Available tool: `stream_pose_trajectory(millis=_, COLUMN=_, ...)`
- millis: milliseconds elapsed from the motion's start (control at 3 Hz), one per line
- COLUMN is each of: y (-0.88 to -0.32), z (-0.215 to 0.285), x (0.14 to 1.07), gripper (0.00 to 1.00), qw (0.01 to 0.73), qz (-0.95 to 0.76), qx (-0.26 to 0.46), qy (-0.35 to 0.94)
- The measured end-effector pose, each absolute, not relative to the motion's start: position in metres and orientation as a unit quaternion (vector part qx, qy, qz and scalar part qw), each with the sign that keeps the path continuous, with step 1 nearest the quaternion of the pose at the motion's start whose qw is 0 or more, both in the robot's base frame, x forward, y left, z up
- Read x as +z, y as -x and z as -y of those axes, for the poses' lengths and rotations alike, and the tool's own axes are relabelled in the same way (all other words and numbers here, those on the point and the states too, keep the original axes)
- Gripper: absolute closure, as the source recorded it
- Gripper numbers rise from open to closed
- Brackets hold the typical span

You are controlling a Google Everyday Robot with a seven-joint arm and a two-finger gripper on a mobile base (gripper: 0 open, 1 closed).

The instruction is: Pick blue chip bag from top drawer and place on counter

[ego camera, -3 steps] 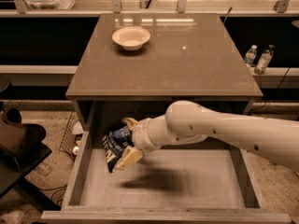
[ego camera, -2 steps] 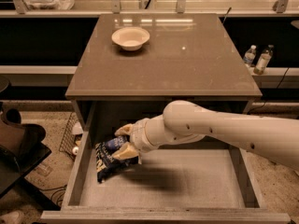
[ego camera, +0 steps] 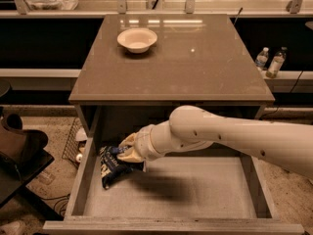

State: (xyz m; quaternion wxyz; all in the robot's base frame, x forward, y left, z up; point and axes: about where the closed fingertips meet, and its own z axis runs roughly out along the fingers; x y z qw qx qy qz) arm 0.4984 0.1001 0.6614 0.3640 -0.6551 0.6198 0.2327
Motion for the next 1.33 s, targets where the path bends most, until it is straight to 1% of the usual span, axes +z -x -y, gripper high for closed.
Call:
stream_pose_trajectory(millis=333, y=-0.498, z=-0.101, x=0.661, gripper=1.0, qw=0.364, qz=-0.619, qx=0.233, qy=0.656)
stream_pose_trajectory(millis=1000, y=-0.494, z=-0.098, x=0.675, gripper=1.0, qw=0.368, qz=-0.615, qx=0.247, qy=0.652)
stream_pose_trajectory(millis=1333, y=-0.493, z=-0.067, x=0.73, gripper=1.0, qw=0.374, qz=-0.624, qx=0.252, qy=0.638)
